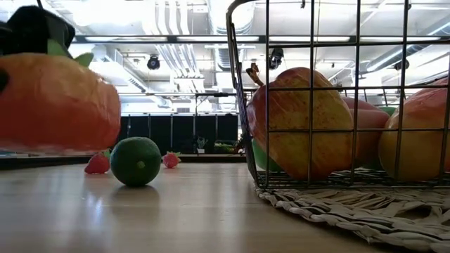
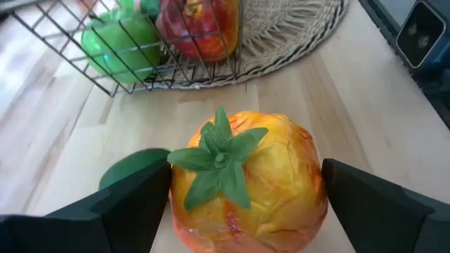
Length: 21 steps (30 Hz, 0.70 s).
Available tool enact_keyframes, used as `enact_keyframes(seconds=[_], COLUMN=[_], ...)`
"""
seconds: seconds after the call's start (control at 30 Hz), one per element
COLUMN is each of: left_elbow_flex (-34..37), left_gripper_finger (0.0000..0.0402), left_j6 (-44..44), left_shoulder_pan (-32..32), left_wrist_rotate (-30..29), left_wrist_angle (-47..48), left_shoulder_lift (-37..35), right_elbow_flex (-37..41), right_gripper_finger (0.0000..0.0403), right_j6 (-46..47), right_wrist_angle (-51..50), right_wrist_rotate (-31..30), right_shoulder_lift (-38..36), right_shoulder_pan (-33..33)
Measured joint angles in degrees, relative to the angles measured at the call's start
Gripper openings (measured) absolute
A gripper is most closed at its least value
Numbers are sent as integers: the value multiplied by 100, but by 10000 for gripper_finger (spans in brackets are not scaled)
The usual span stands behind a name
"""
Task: Build produce basket
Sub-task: Put the tomato into the wire basket
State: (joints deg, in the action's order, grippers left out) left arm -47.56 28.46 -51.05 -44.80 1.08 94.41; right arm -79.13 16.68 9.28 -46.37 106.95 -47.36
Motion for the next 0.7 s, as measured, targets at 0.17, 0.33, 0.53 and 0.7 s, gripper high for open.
enact_keyframes(seconds=[0.17,0.33,0.53,0.7], left_elbow_flex=[-266,-831,-1746,-2360], left_gripper_finger=[347,347,347,347], left_j6=[-426,-1233,-2362,-3205], left_shoulder_pan=[5,123,669,1418], left_wrist_rotate=[-82,-203,321,1308], left_wrist_angle=[-13,-50,-158,-516], left_shoulder_lift=[-6,-40,37,327], right_elbow_flex=[-22,-193,-333,-334], right_gripper_finger=[205,205,205,205], right_j6=[-85,-20,-21,120], right_wrist_angle=[-110,-676,-1194,-1201], right_wrist_rotate=[-88,-933,-2411,-3296], right_shoulder_lift=[-169,-429,-498,-466], right_shoulder_pan=[-169,-587,-1240,-1715])
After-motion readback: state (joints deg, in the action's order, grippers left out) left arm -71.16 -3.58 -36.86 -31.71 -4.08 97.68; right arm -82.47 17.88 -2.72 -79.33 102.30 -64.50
